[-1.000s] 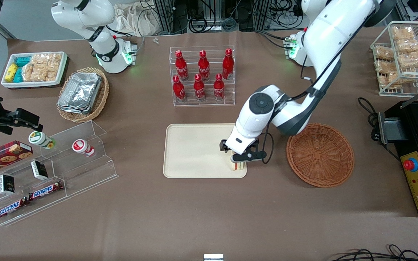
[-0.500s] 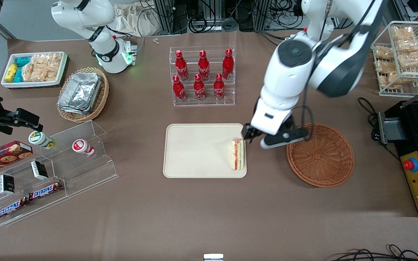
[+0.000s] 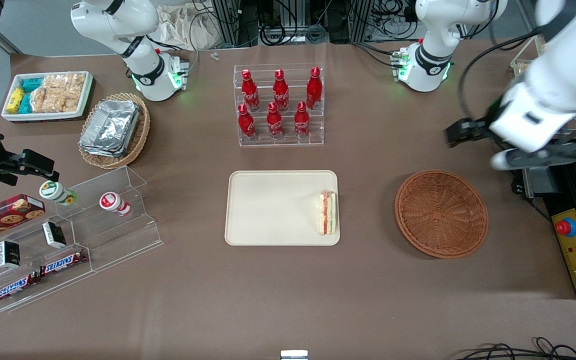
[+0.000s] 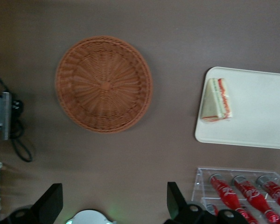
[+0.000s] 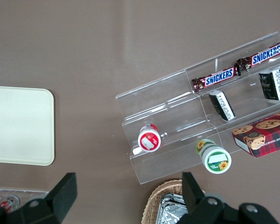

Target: Place sandwich from basket to tray

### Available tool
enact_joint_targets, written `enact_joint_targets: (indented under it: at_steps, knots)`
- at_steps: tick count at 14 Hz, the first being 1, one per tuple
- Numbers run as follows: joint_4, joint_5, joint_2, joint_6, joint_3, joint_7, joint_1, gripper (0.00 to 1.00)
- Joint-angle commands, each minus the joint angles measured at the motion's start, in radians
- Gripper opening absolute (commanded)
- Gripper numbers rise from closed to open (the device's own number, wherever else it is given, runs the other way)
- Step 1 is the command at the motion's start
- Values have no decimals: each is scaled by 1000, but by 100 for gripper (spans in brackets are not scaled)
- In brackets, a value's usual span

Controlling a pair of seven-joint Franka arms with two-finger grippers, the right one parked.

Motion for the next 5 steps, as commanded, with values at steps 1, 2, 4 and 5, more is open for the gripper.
enact_joint_targets:
  at_steps: [1,2,4,5]
  knots:
    - [-48,-5,-40,-13,44,43,-20,100]
    - [-42,-7,-40,-15,43,37,-17,100]
    - [-37,-1,-37,-13,41,37,-17,100]
    - [-37,1,-40,-13,41,37,-17,100]
